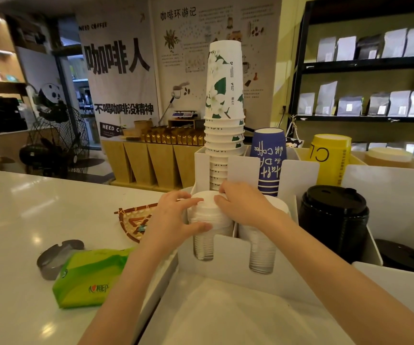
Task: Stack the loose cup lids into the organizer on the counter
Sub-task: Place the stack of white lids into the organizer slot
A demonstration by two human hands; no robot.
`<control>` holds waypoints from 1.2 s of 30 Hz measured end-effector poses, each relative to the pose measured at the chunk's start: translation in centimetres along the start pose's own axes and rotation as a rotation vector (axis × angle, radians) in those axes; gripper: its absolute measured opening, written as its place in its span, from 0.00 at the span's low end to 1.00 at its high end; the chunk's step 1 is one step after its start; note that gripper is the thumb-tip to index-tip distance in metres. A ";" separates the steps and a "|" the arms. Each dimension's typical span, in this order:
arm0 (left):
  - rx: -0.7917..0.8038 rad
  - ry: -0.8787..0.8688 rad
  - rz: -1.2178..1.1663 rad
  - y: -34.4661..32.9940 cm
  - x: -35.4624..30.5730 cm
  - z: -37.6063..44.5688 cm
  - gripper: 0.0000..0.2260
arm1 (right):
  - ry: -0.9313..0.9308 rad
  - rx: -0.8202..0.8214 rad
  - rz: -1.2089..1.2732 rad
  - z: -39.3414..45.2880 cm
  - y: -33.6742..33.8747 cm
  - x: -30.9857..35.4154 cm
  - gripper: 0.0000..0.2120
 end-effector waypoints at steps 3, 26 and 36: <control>0.015 -0.006 0.003 0.1 -0.2 0.0 0.27 | 0.018 -0.071 -0.122 -0.6 0.0 0.2 0.16; 0.017 0.010 0.168 -0.4 -1.0 0.1 0.29 | 0.057 -0.162 -0.308 -0.9 -0.5 1.2 0.14; -0.067 -0.024 0.157 -0.2 -1.6 -0.1 0.25 | 0.075 -0.119 -0.175 -0.3 -0.7 0.7 0.12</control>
Point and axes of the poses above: each hand's wrist, its own z-axis towards the middle knuckle, its own y-axis out of the back of the hand, x = y × z, the point moved 4 cm from there along z, towards the middle knuckle, and after that the axes turned 10 degrees about -y, right-handed, at the moved point
